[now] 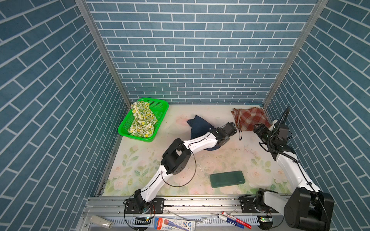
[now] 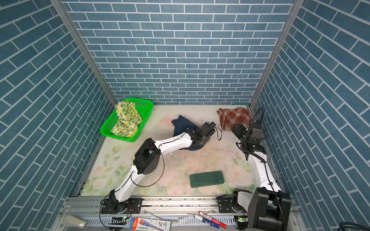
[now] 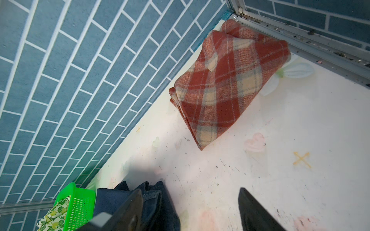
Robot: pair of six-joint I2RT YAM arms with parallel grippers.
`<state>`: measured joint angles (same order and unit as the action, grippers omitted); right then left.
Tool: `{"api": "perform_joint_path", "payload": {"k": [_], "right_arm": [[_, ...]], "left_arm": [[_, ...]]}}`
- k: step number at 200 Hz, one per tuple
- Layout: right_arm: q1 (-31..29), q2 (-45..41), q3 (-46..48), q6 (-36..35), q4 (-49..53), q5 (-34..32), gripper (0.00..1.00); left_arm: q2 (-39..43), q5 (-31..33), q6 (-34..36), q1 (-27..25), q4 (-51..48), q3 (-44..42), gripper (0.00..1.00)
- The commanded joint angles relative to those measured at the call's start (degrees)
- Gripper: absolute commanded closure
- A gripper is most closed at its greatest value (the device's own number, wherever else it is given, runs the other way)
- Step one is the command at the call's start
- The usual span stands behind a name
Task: Fold and stack the skirts
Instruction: 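Lay the denim skirt on the table center with the left gripper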
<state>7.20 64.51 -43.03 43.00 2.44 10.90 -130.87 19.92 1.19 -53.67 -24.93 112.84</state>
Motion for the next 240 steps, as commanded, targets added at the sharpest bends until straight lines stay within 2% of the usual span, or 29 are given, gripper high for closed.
{"api": "perform_joint_path", "payload": {"k": [1, 19, 45, 64, 86, 104, 117, 139, 143, 150, 157, 163, 168, 186, 210, 240], "right_arm": [[0.0, -1.4, -0.1, -1.7, 0.7, -1.3, 0.26], [0.0, -1.2, -1.1, -1.8, 0.8, -1.7, 0.25], [0.1, 0.1, -3.8, -2.1, 1.6, -2.1, 0.25], [0.1, 0.5, -5.3, -2.4, 1.7, -2.4, 0.25], [0.1, 0.6, -6.1, -3.2, 2.2, -3.0, 0.25], [0.1, 0.4, -6.2, -3.9, 2.4, -3.2, 0.25], [0.0, 0.3, -6.1, -4.5, 2.6, -3.0, 0.25], [-0.1, 0.7, -6.4, -5.9, 2.9, -2.3, 0.25], [-0.2, 0.8, -6.4, -6.1, 2.8, -2.1, 0.25], [-0.7, 1.0, -6.5, -6.5, 2.7, -1.9, 0.25], [-1.5, 1.4, -6.6, -7.2, 2.8, -2.1, 0.25], [-2.5, 1.8, -6.9, -7.8, 3.0, -2.4, 0.24], [-3.4, 2.2, -7.1, -8.5, 3.1, -2.9, 0.24], [-8.0, 4.2, -8.2, -11.1, 3.9, -5.4, 0.24], [-13.9, 8.4, -9.8, -12.8, 3.6, -7.1, 0.24], [-18.2, 13.1, -10.9, -13.2, 3.4, -7.8, 0.24]], "left_arm": [[10.4, -10.0, -2.8, 2.5, 5.3, -0.7, 1.0], [15.1, -19.5, -4.6, 3.5, 6.6, 0.6, 1.0], [21.7, -29.6, -7.3, 3.7, 10.3, 1.6, 1.0], [26.0, -32.6, -7.8, 3.8, 12.1, 2.0, 1.0], [29.8, -33.0, -7.8, 5.4, 13.4, 0.8, 1.0], [33.3, -34.3, -11.9, 10.0, 17.5, -5.3, 1.0], [36.8, -34.9, -16.7, 14.7, 23.4, -14.3, 1.0], [39.6, -29.6, -22.4, 23.2, 29.6, -29.4, 1.0], [39.3, -29.3, -23.7, 24.8, 30.2, -31.5, 0.93], [38.2, -28.8, -25.1, 27.2, 30.8, -34.6, 0.61], [36.7, -28.0, -26.5, 29.1, 29.9, -36.5, 0.34], [35.6, -27.9, -26.8, 30.1, 28.6, -37.4, 0.18], [34.9, -27.5, -26.8, 30.5, 27.9, -38.0, 0.11], [35.6, -26.9, -26.4, 30.3, 29.6, -41.5, 0.02], [38.1, -25.3, -25.4, 29.7, 29.3, -43.8, 0.02], [40.1, -20.7, -21.3, 25.9, 23.9, -44.0, 0.02]]}}
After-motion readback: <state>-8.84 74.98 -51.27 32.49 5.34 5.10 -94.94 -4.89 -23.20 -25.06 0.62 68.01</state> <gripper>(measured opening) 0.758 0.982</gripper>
